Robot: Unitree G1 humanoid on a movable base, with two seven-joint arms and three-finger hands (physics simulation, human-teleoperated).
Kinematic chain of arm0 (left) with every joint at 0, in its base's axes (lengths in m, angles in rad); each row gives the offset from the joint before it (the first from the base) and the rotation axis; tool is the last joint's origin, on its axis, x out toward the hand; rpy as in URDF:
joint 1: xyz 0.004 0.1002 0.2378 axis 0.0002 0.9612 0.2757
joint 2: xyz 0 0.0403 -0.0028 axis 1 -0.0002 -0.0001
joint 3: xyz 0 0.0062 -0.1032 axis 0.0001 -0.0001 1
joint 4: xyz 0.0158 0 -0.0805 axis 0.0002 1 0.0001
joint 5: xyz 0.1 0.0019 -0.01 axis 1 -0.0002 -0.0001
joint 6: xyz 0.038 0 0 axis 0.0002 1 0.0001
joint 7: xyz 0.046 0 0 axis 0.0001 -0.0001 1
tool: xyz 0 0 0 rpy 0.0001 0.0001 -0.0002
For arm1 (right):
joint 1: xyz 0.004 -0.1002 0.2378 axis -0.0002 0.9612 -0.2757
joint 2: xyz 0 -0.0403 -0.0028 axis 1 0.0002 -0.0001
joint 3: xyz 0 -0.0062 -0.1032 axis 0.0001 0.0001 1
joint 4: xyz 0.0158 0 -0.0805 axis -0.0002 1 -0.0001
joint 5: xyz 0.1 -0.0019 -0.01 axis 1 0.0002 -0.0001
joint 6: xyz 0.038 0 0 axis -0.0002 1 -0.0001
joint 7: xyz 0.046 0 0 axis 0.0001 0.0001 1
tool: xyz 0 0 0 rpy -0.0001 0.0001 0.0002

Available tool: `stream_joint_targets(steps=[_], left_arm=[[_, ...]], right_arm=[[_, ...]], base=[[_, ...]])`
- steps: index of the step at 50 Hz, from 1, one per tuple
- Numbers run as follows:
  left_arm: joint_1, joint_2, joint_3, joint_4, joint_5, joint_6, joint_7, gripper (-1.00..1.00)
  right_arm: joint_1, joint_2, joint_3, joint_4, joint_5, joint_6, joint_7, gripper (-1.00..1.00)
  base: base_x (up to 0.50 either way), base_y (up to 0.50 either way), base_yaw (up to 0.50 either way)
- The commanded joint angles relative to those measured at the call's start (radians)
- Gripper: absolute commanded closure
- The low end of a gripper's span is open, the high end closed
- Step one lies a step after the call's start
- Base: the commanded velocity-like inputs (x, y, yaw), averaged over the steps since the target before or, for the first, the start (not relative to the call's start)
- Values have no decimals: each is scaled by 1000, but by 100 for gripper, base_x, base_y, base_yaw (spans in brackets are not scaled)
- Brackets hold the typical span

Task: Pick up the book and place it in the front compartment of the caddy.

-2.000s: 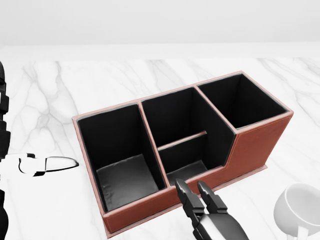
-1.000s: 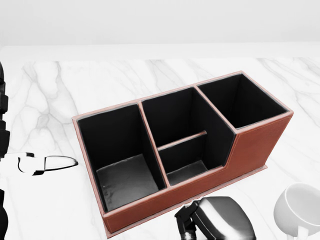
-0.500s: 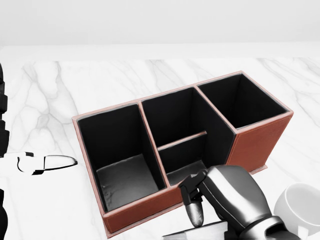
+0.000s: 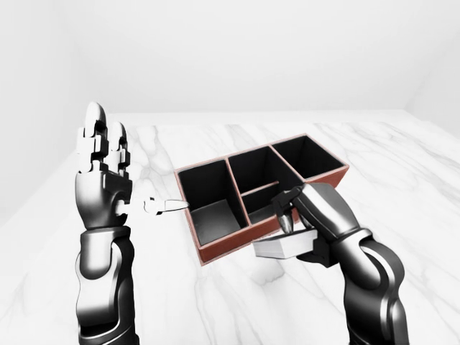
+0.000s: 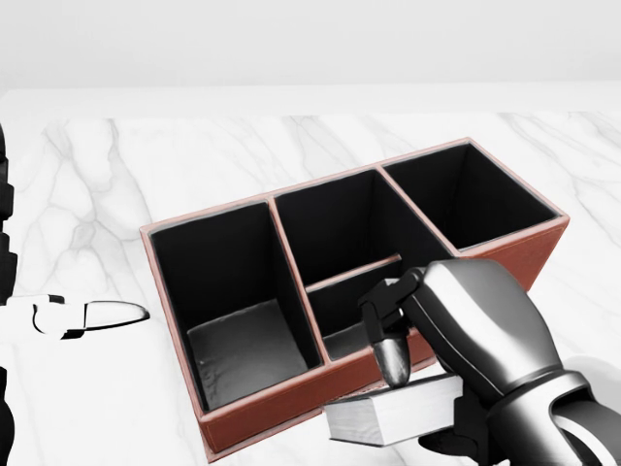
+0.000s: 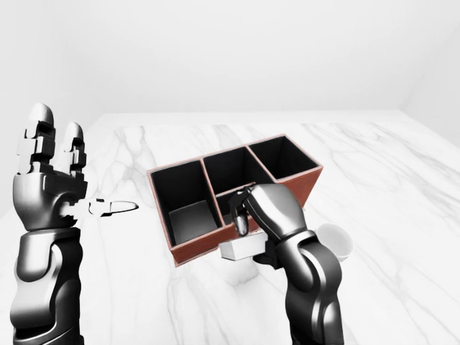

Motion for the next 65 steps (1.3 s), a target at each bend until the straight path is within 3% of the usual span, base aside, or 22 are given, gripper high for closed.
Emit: stream_joint_targets(steps=[1,42,65], left_arm=[[-2,1,0,0,-1,0,1,-100],[-1,0,-1,3,2,0,1,-100],[-2,-1,-4,7,2,0,2,-100]], right_arm=[[-103,-6,-25,-24,-21,0,0,100],[-345,-34,-28,95,-47,0,0,100],[-471,-37,-18,269,-50,0,0,100]], base=[[0,0,0],[0,0,0],[0,0,0]])
